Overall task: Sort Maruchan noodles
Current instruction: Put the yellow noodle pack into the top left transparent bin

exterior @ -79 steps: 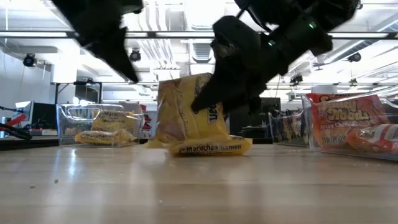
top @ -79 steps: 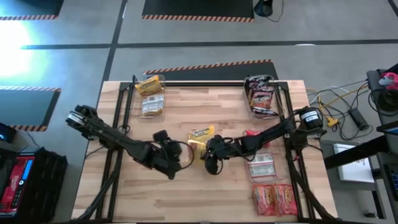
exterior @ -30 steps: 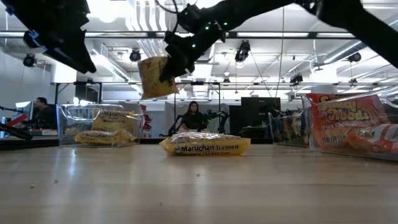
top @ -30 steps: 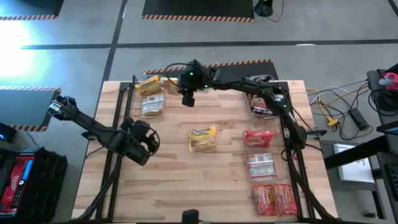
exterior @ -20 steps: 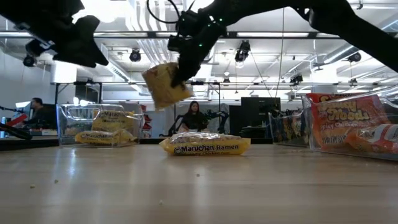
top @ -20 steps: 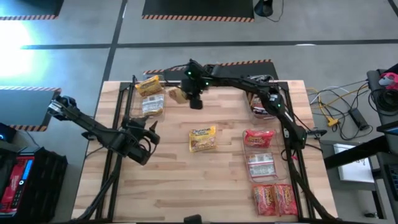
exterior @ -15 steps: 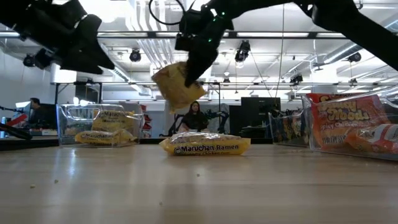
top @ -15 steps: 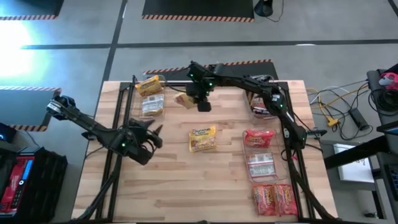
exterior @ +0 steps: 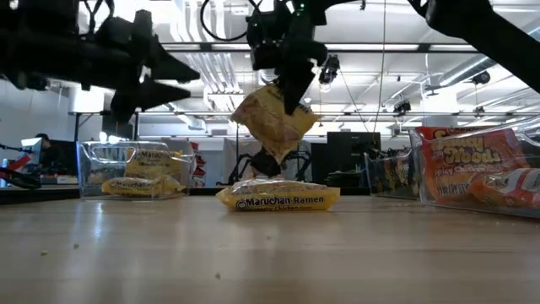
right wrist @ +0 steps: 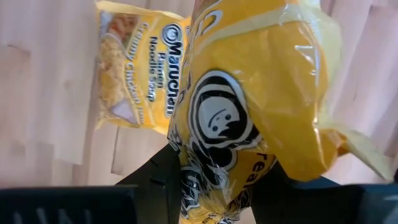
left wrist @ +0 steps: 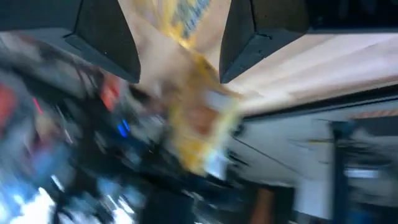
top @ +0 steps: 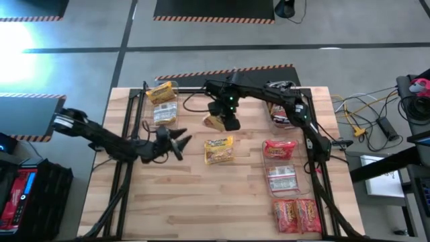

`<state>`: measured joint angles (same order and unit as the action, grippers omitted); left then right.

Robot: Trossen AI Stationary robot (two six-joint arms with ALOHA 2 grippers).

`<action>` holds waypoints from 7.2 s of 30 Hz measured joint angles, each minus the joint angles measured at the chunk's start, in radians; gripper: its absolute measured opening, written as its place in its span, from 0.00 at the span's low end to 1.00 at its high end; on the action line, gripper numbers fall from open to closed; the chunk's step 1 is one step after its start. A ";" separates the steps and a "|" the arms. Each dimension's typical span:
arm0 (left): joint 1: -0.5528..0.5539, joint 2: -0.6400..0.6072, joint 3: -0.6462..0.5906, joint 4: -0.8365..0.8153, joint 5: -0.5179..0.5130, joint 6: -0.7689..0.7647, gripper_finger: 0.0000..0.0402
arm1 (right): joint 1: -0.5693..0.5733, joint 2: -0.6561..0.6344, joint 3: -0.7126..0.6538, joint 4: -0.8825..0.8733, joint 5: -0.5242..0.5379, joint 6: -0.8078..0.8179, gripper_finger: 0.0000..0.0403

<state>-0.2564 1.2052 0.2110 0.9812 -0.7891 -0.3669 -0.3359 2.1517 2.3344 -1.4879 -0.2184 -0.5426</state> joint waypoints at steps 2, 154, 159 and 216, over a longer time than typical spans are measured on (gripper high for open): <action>0.002 0.076 -0.013 0.125 -0.085 -0.069 0.51 | 0.015 -0.006 0.000 0.000 0.000 0.000 0.31; 0.918 -0.184 0.023 -0.555 0.280 0.197 0.28 | 0.169 -0.364 -0.594 0.188 0.312 0.247 0.48; 0.930 -0.150 0.024 -0.526 0.310 0.215 0.34 | 0.169 -0.364 -0.594 0.188 0.270 0.244 0.48; 0.273 -0.198 0.331 -1.086 0.434 0.087 0.56 | 0.388 -0.364 -1.037 0.918 0.166 0.484 0.34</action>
<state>0.0170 1.0071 0.5420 -0.1048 -0.3553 -0.2804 0.0522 1.7872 1.2978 -0.5699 -0.0521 -0.0582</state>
